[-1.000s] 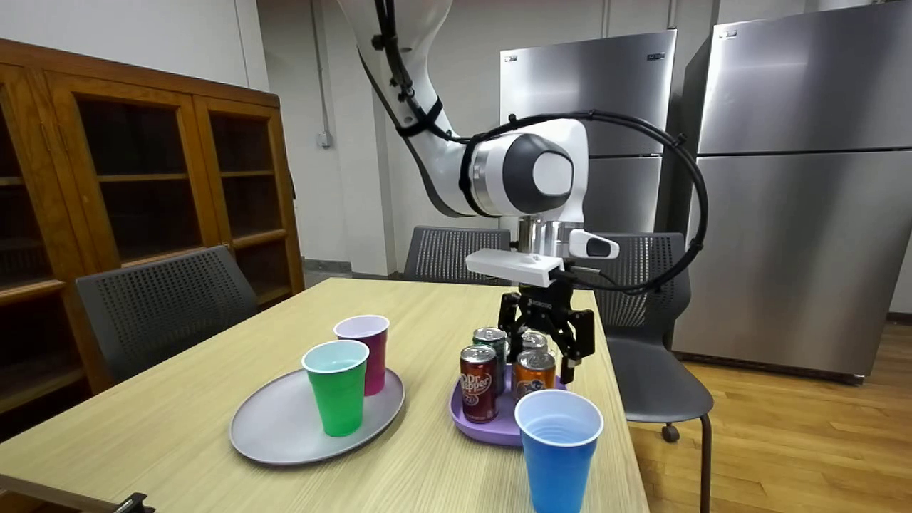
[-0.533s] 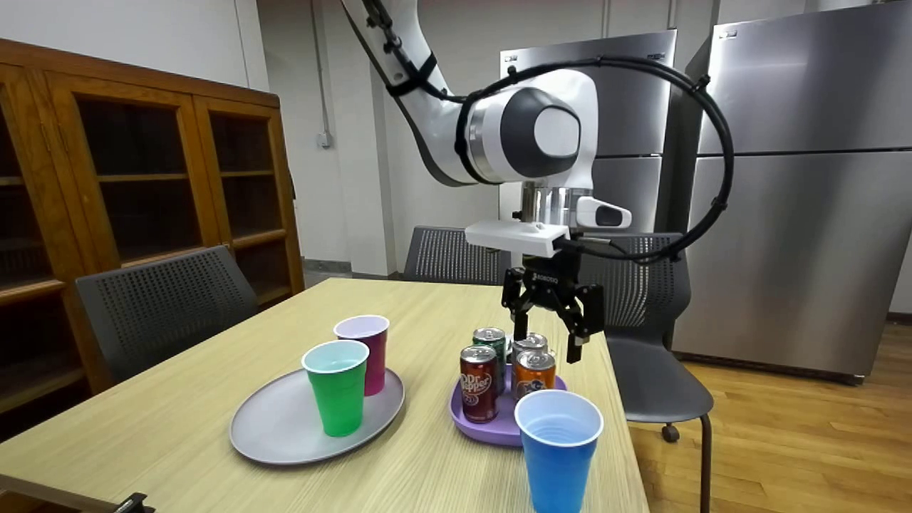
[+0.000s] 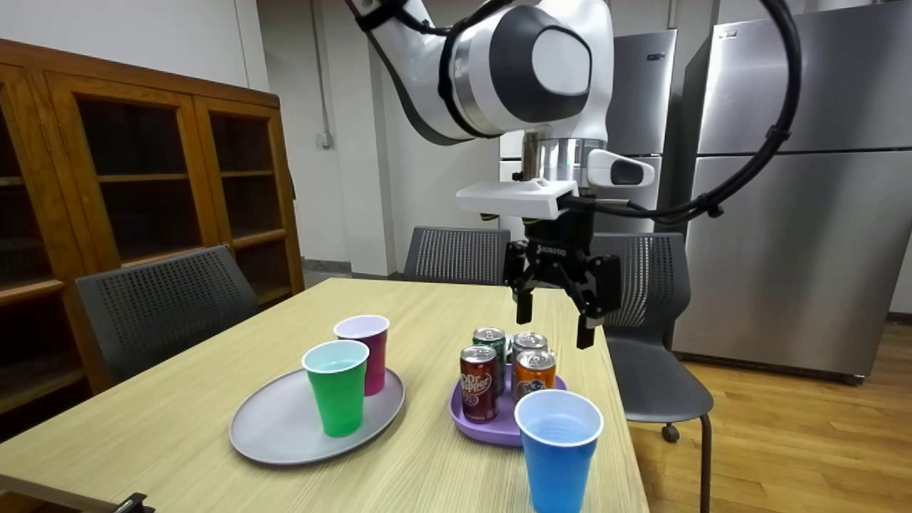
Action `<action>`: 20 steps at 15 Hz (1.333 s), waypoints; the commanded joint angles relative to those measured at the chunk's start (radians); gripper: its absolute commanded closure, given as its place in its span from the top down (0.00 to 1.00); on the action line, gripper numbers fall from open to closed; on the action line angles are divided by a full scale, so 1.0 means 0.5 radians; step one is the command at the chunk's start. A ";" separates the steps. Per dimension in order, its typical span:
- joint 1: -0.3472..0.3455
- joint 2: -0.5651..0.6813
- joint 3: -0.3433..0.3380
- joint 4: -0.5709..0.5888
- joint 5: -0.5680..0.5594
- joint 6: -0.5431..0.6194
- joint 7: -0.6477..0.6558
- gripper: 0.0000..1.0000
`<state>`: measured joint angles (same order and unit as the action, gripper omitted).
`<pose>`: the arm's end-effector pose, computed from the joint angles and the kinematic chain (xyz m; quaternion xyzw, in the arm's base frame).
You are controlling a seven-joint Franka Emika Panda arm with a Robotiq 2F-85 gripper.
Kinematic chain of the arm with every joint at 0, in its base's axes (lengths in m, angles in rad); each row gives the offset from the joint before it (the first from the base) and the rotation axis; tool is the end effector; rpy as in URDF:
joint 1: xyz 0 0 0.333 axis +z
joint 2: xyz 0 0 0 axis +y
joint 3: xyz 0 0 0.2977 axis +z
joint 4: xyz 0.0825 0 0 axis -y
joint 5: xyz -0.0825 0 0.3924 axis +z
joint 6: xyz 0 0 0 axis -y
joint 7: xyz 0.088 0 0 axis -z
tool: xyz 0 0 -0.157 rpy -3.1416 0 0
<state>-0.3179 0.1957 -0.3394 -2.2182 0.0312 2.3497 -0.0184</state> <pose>0.4262 -0.3325 0.2146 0.9460 -0.3225 -0.0319 0.0117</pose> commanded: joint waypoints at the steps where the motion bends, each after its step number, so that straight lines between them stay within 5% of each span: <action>1: -0.032 -0.208 -0.027 -0.219 -0.075 0.049 -0.049 1.00; 10: -0.038 -0.199 -0.054 -0.447 -0.120 0.234 -0.053 1.00; 20: -0.037 0.095 0.057 -0.378 0.041 0.441 -0.201 1.00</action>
<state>-0.3248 0.1996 -0.3444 -2.4368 0.0153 2.5510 -0.0779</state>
